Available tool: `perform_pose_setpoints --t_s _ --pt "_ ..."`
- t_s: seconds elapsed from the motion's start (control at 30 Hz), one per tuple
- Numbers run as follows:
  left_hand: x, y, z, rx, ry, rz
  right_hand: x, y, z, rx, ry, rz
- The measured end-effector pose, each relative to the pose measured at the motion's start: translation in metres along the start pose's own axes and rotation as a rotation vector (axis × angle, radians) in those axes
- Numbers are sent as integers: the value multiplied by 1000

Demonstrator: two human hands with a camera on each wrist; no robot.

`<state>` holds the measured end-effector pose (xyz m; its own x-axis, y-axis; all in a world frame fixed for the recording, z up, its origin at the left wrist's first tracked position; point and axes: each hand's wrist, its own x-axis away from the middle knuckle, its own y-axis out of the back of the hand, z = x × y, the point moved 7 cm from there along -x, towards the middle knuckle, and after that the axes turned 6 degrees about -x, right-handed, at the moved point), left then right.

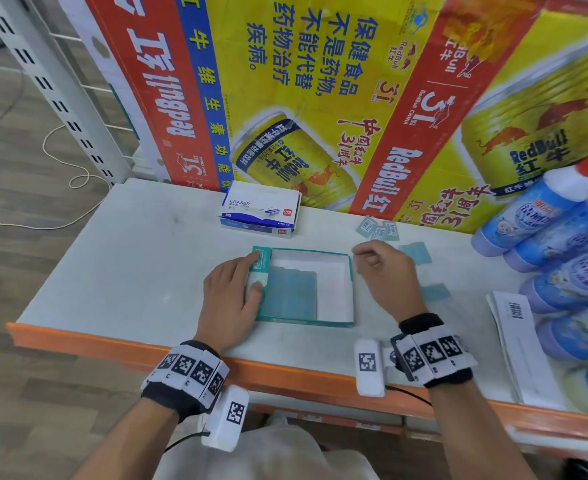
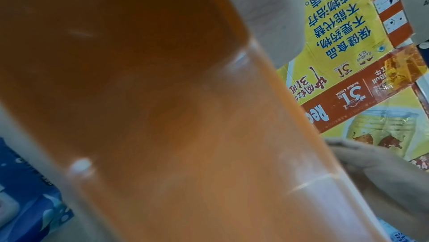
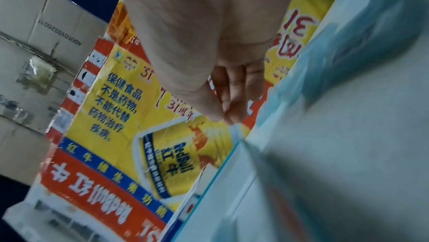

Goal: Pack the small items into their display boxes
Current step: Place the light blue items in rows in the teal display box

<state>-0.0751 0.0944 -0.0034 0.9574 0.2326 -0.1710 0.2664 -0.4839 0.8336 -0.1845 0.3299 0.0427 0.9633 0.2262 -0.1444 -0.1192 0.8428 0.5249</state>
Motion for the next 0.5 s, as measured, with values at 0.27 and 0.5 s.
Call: perform_pose_setpoints --t_s 0.27,0.5 --pt "1 1 -2 3 5 -9 -2 36 -56 432 -300 25" --pt "0 0 1 14 9 -7 -3 31 -53 534 -296 132"
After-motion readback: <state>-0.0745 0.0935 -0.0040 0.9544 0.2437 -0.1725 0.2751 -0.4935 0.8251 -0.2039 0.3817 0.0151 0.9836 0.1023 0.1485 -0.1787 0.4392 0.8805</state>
